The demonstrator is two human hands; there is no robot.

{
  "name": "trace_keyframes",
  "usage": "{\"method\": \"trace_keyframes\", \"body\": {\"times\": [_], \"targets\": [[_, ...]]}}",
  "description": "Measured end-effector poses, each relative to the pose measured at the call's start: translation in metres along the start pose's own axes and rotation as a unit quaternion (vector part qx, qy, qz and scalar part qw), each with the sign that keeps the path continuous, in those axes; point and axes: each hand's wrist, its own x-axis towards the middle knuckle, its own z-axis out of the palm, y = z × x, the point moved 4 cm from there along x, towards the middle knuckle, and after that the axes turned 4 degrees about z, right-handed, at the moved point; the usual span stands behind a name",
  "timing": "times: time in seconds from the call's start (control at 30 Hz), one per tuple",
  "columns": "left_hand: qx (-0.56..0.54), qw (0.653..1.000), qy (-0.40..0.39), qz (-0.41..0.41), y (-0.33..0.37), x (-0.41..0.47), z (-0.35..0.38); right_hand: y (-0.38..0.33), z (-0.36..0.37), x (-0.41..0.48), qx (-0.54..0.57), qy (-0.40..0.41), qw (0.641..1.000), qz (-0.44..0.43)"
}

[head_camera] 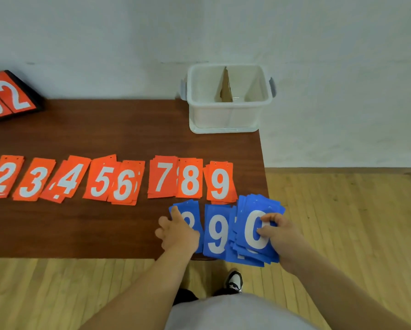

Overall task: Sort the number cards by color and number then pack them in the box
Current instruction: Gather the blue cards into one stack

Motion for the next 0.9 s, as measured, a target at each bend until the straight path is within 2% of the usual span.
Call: {"method": "trace_keyframes", "body": {"times": [0.17,0.37,0.5,0.7,0.8,0.9], "targets": [[-0.069,0.998,-0.006,-0.011,-0.004,0.004,-0.003,-0.001,-0.008,0.005,-0.01,-0.012,1.0,0.003],[-0.12,0.992,-0.014,0.04,-0.006,0.004,0.0,-0.008,0.0,0.0,-0.006,-0.016,1.0,0.001],[-0.195,0.98,-0.013,0.046,-0.018,0.007,-0.009,-0.012,0.006,-0.008,0.002,0.004,1.0,-0.007],[-0.246,0.969,0.008,0.034,-0.036,0.018,-0.05,-0.015,0.027,-0.016,0.02,0.04,0.999,-0.018],[-0.264,0.962,-0.02,0.061,-0.036,0.018,-0.071,-0.02,0.049,-0.021,0.04,0.036,0.998,-0.019],[-0.305,0.943,-0.1,0.086,-0.023,0.012,-0.086,-0.03,0.072,-0.029,0.134,-0.032,0.99,-0.002]]}}
